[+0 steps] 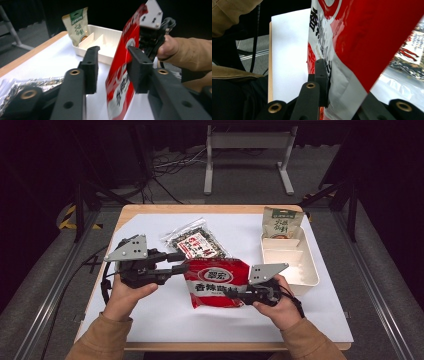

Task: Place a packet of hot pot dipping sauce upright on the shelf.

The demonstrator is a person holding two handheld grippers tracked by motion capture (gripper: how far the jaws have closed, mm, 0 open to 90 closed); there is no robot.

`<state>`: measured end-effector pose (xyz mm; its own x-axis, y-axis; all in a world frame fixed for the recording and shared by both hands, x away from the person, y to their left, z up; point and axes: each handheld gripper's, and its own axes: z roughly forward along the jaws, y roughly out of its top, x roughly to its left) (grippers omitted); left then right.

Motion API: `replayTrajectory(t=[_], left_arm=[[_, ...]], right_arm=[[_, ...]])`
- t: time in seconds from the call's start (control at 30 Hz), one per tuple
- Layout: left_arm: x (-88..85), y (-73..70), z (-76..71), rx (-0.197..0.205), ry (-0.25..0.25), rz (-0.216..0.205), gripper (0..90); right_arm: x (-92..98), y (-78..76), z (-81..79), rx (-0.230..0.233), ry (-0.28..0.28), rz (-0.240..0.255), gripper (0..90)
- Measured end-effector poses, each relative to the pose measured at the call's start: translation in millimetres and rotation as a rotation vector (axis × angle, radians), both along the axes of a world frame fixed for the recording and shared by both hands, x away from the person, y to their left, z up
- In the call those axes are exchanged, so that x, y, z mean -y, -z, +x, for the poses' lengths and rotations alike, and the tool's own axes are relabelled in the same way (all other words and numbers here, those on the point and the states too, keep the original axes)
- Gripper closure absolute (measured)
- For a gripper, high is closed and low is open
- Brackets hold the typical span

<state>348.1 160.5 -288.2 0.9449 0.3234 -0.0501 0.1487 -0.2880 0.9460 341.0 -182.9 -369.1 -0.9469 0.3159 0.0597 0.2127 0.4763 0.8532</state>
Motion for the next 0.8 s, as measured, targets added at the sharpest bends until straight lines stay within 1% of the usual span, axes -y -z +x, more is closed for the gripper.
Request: replayTrajectory(t=[0.1, 0.2, 0.27, 0.33, 0.37, 0.47, 0.5, 0.53, 0.6, 0.63, 0.67, 0.7, 0.73, 0.77, 0.8], left_arm=[[-4.9, 4.3, 3.0, 0.004, -0.033, 0.024, 57.6], [-10.0, 9.3, 6.1, -0.002, -0.069, 0.041, 54.7], [-13.2, 12.9, 8.3, -0.012, -0.091, 0.039, 52.2], [-17.0, 16.1, 11.5, -0.013, -0.107, 0.046, 48.9], [-18.9, 18.5, 12.7, -0.023, -0.116, 0.042, 48.0], [-22.8, 23.5, 14.5, -0.023, -0.145, 0.055, 47.7], [-24.8, 25.9, 15.6, -0.013, -0.164, 0.07, 47.6], [-25.9, 27.7, 16.2, -0.012, -0.174, 0.076, 47.4], [-30.3, 34.1, 19.3, -0.022, -0.202, 0.079, 47.3], [-33.1, 37.7, 21.5, -0.033, -0.214, 0.082, 47.1], [-33.1, 37.7, 21.5, -0.033, -0.214, 0.082, 46.9], [-35.9, 41.3, 23.7, -0.039, -0.229, 0.086, 46.9], [-37.8, 44.4, 25.4, -0.045, -0.239, 0.084, 46.9], [-41.1, 49.5, 28.2, -0.051, -0.258, 0.09, 46.8], [-41.1, 49.5, 28.2, -0.051, -0.258, 0.09, 46.9]], right_arm=[[4.1, -3.4, 0.6, 0.001, 0.016, -0.002, 85.3], [9.3, -8.6, 1.2, 0.007, 0.033, 0.009, 85.3], [13.5, -12.5, 1.9, 0.008, 0.047, 0.016, 85.3], [18.3, -16.5, 2.7, 0.013, 0.061, 0.023, 85.3], [20.7, -18.5, 3.2, 0.014, 0.067, 0.025, 85.3], [27.4, -24.6, 4.3, 0.016, 0.083, 0.03, 85.3], [29.4, -26.7, 4.7, 0.018, 0.088, 0.031, 85.3], [31.8, -29.2, 5.4, 0.022, 0.094, 0.031, 85.3], [35.3, -32.9, 7.0, 0.023, 0.103, 0.035, 85.3], [37.0, -34.5, 8.2, 0.023, 0.107, 0.037, 85.3], [38.9, -36.4, 9.5, 0.022, 0.112, 0.039, 85.3], [38.9, -36.4, 9.5, 0.022, 0.112, 0.039, 85.3], [40.6, -38.3, 10.6, 0.022, 0.115, 0.042, 85.3], [43.0, -41.2, 12.2, 0.021, 0.121, 0.043, 85.4], [43.7, -42.4, 12.7, 0.021, 0.122, 0.043, 85.4]])
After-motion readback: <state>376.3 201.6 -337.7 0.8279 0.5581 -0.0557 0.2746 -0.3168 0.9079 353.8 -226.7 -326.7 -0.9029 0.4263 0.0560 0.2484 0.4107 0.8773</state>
